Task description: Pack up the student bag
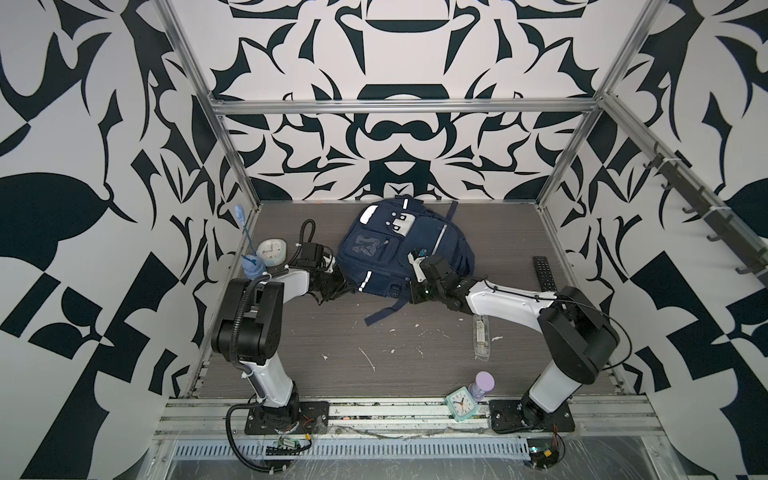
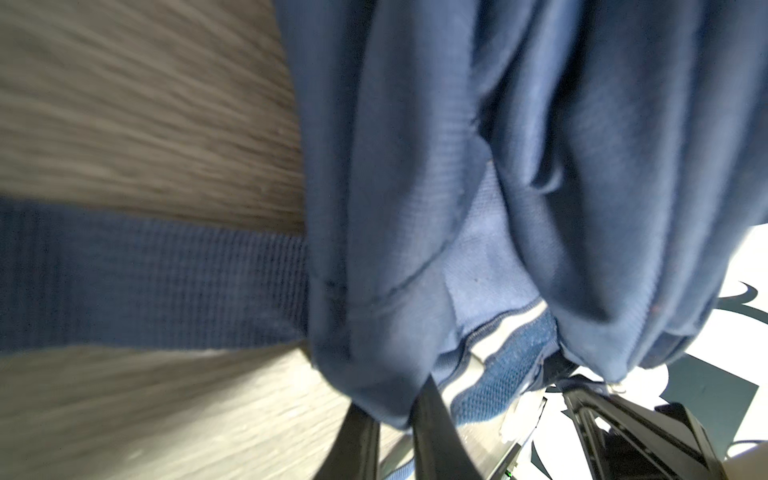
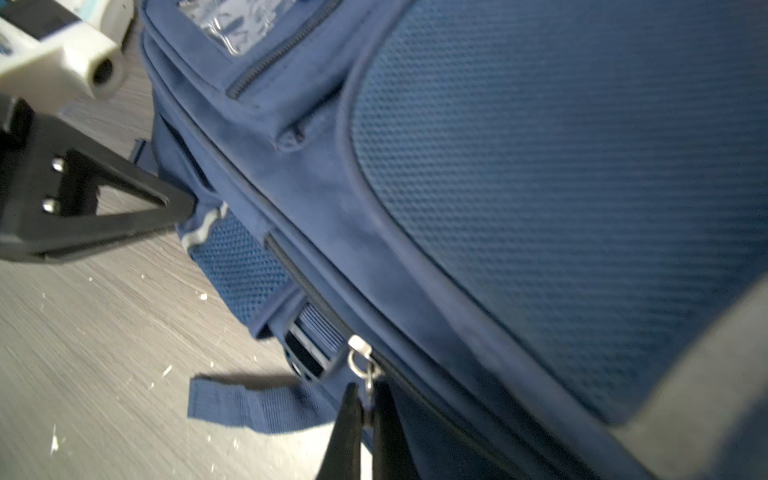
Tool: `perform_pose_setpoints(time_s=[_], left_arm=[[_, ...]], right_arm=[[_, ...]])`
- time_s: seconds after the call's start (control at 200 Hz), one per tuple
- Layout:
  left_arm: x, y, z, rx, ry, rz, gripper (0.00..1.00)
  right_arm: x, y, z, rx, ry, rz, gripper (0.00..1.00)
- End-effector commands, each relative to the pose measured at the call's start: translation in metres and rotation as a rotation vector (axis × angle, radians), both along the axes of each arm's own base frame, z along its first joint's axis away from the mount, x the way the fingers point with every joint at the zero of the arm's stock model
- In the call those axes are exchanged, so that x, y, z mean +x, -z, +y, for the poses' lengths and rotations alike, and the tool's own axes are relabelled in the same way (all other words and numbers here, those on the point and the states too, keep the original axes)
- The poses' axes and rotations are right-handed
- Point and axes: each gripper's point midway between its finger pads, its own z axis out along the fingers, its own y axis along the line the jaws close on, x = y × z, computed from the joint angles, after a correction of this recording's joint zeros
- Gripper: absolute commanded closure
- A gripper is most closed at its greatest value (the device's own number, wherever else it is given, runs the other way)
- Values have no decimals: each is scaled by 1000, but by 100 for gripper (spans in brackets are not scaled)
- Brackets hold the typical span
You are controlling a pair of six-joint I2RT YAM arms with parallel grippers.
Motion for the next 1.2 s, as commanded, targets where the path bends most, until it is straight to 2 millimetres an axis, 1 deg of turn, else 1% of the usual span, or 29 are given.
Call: perform_pose_setpoints(time_s=[0.0, 0.255, 0.38, 0.46, 0.515, 0.53, 0.63, 0.67, 0.755, 0.795, 0.87, 0.96, 1.0, 1.1, 1.195], left_arm=[[11, -1, 16, 28, -53, -3, 85], [17, -1, 19, 19, -77, -7, 85], [20, -3, 21, 19, -87, -15, 85], [23, -5, 23, 22, -94, -21, 85], [25, -5, 23, 22, -97, -23, 85], [26, -5, 24, 22, -99, -21, 85], [32, -8, 22, 11, -104, -29, 85], [34, -11, 21, 7, -101, -36, 84], [34, -18, 17, 4, -91, -56, 81], [31, -23, 15, 4, -83, -65, 78], [23, -31, 10, 9, -66, -79, 68], [6, -38, -6, 24, -21, -89, 54], [-2, -40, -14, 34, 2, -96, 50], [-22, -41, -39, 46, 57, -93, 43], [-37, -36, -60, 55, 95, -86, 41]], right_arm=[[-9, -7, -31, -87, 47, 3, 98], [-3, -4, -100, -187, 219, 70, 100], [0, -6, -133, -234, 285, 78, 100], [1, -8, -148, -279, 317, 65, 100], [2, -9, -153, -303, 325, 62, 100], [3, -9, -158, -328, 344, 52, 100], [3, -4, -156, -332, 329, 68, 100], [1, 0, -146, -296, 298, 89, 100], [-1, 3, -138, -271, 276, 103, 100], [-1, 3, -135, -268, 268, 103, 100], [-3, 3, -130, -261, 250, 103, 100], [-6, 3, -121, -248, 225, 100, 100], [-7, 3, -119, -246, 216, 100, 100], [-10, 2, -113, -249, 199, 92, 100], [-12, 2, -110, -250, 189, 89, 100]])
